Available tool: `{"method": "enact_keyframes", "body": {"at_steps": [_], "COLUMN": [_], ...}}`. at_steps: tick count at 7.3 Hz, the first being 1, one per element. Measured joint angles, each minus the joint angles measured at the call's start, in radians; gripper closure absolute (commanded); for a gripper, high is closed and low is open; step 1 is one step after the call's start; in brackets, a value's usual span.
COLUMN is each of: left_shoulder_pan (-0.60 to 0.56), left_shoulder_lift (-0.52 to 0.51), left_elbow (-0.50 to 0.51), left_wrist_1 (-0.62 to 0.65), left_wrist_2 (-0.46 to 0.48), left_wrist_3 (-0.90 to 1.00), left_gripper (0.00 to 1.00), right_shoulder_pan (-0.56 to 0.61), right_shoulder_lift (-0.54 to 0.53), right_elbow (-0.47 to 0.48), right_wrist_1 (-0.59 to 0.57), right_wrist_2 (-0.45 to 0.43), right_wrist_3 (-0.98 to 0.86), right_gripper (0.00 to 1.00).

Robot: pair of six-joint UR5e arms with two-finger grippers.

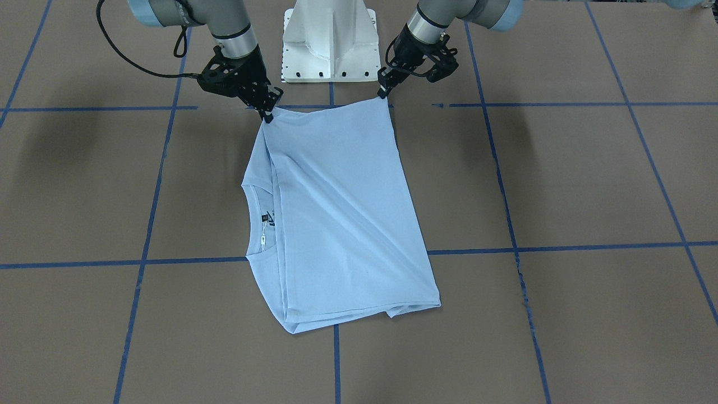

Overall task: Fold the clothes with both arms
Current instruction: 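Grasp the two shirt corners nearest the robot with both grippers, then lift the near edge with both grippers and fold it toward the far edge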

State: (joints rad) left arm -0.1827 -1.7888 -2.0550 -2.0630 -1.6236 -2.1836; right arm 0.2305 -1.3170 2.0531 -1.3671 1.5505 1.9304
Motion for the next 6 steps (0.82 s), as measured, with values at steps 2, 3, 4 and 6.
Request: {"method": "enact_keyframes", "body": {"at_steps": [2, 3, 4, 6], "left_shoulder_pan": [0.006, 0.014, 0.025, 0.052], "left_shoulder_lift": [-0.001, 0.001, 0.002, 0.004], "left_elbow": [-0.057, -0.072, -0.080, -0.084], "left_wrist_1": [0.030, 0.034, 0.036, 0.038], "left_wrist_2": [-0.001, -0.001, 0.000, 0.001], "left_wrist_3": [-0.002, -0.003, -0.004, -0.004], "left_gripper": [1.00, 1.00, 1.00, 1.00], "right_shoulder_pan": [-0.036, -0.063, -0.095, -0.160], "right_shoulder_lift": [-0.045, -0.084, -0.107, -0.121], "right_elbow": [0.055, 0.099, 0.128, 0.144], "right_wrist_1": [-0.002, -0.002, -0.002, -0.003], "right_wrist_2": [-0.004, -0.007, -0.014, -0.050], "right_wrist_3": [0.057, 0.085, 0.116, 0.152], "right_gripper": [1.00, 1.00, 1.00, 1.00]}}
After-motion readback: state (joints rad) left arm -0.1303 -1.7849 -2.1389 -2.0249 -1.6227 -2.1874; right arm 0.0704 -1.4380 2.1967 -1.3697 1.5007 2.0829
